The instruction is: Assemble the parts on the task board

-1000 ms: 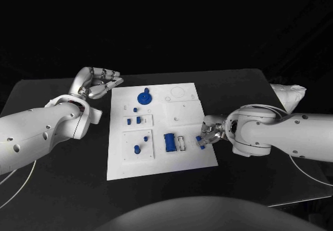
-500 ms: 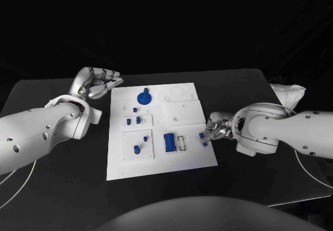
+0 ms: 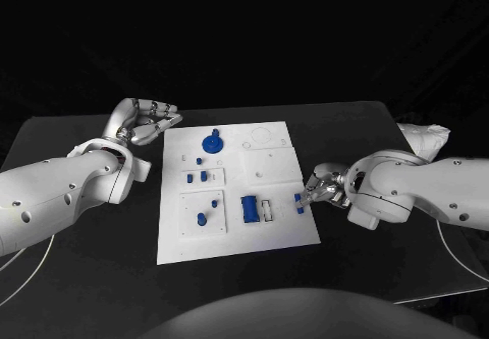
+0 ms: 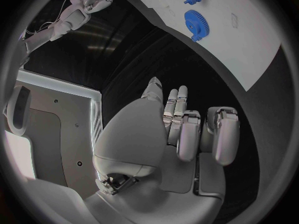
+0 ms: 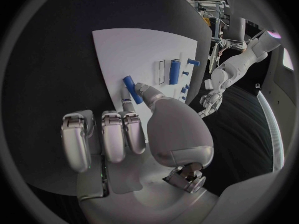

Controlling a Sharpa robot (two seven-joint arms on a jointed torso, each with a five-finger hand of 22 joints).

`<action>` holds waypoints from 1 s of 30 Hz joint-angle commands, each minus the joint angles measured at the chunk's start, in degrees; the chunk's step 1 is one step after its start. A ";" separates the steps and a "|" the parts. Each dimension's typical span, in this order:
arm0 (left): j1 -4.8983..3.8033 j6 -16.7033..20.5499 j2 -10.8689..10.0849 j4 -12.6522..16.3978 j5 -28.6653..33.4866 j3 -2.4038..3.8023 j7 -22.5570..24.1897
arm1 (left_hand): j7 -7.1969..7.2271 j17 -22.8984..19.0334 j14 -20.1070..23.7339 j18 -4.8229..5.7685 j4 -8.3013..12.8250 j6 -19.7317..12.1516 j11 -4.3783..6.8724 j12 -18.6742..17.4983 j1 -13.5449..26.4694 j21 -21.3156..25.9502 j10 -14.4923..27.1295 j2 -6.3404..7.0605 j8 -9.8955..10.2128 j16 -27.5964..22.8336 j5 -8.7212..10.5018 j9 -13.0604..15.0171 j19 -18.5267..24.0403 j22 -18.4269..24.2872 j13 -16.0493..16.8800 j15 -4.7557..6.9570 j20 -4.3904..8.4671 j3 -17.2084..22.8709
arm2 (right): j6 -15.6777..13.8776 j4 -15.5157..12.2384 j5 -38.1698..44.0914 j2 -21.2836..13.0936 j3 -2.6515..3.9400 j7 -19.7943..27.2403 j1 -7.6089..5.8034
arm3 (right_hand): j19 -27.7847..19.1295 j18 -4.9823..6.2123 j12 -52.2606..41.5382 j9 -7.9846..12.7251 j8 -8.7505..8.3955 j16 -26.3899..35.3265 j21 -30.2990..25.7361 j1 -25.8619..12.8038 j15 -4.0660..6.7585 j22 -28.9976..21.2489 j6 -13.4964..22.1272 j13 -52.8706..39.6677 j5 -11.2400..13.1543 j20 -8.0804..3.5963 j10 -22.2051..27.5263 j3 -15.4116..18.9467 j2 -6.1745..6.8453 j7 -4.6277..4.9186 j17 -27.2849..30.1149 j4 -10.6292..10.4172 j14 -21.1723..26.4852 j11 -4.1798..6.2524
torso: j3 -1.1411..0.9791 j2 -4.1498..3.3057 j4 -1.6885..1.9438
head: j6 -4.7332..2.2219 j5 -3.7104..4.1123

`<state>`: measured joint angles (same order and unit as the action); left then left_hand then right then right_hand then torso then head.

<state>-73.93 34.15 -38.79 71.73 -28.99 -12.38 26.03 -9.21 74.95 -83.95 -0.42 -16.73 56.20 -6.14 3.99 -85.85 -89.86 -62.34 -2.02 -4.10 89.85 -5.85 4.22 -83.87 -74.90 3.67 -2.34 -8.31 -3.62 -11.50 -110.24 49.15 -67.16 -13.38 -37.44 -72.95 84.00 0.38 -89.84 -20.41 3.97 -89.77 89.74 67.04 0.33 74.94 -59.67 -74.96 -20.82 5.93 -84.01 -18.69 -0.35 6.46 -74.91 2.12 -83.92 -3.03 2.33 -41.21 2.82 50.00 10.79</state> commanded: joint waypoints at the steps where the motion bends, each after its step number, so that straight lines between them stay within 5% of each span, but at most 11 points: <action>1: -0.04 -0.73 0.10 0.16 -0.18 0.05 0.23 | 0.05 15.05 -6.05 0.42 -0.03 0.30 -0.02 -0.05 0.03 -0.14 -0.30 -0.73 0.28 0.15 -0.23 -0.09 -6.13 -15.10 -0.02 0.12 0.15 -0.23 | -0.39 0.21 -9.55 -0.03 -0.15 3.25 0.13 | 6.00 -0.38 -0.16 0.03 0.16 -0.23 0.26 0.01 0.23 15.06 -0.17 -15.04 0.33 -0.25 -5.99 0.21 0.72 0.16 -15.09 -0.01 -6.08 0.35 | 0.03 -0.04 0.04 | 0.00 0.06; 15: -0.04 -0.73 0.15 0.12 -0.18 0.05 0.24 | 0.05 15.05 -6.05 0.42 -0.03 0.30 -0.02 -0.05 0.03 -0.14 -0.30 -0.73 0.28 0.15 -0.23 -0.09 -6.13 -15.10 -0.02 0.12 0.15 -0.23 | 0.47 0.10 -21.28 0.15 -0.15 7.78 -1.17 | 6.00 -0.38 -0.16 0.68 0.14 -0.23 0.26 -0.22 0.19 15.06 -1.20 -15.04 1.40 -0.22 -5.99 0.50 1.09 0.12 -15.09 0.11 -6.08 0.33 | 0.00 0.06 0.01 | 0.00 0.17; 30: -0.04 -0.71 0.16 0.07 -0.19 0.05 0.29 | 0.05 15.05 -6.05 0.42 -0.03 0.30 -0.02 -0.05 0.03 -0.14 -0.30 -0.73 0.28 0.15 -0.23 -0.09 -6.13 -15.10 -0.02 0.12 0.15 -0.23 | 3.93 1.20 -24.07 2.20 -0.15 7.63 -1.64 | 6.00 -0.38 -0.16 0.87 0.12 -0.23 0.26 -0.17 0.22 15.06 -1.42 -15.04 1.67 -0.23 -5.99 0.57 1.22 -0.05 -15.09 0.23 -6.08 0.42 | 0.02 0.03 -0.01 | 0.00 0.21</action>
<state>-73.93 34.12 -38.72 71.72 -29.00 -12.38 25.98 -9.21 74.93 -83.94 -0.43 -16.73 56.20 -6.14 3.99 -85.86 -89.86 -62.34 -2.02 -4.10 89.85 -5.85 4.22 -83.87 -74.90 3.67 -2.34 -8.31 -3.62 -10.33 -109.13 26.49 -65.14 -13.50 -30.23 -74.59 84.00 0.38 -89.84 -19.60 3.94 -89.77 89.74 66.83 0.32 74.92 -60.57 -74.96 -19.38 5.94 -84.01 -18.51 0.34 6.41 -74.90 2.30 -83.92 -3.03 2.35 -41.17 2.84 50.00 11.00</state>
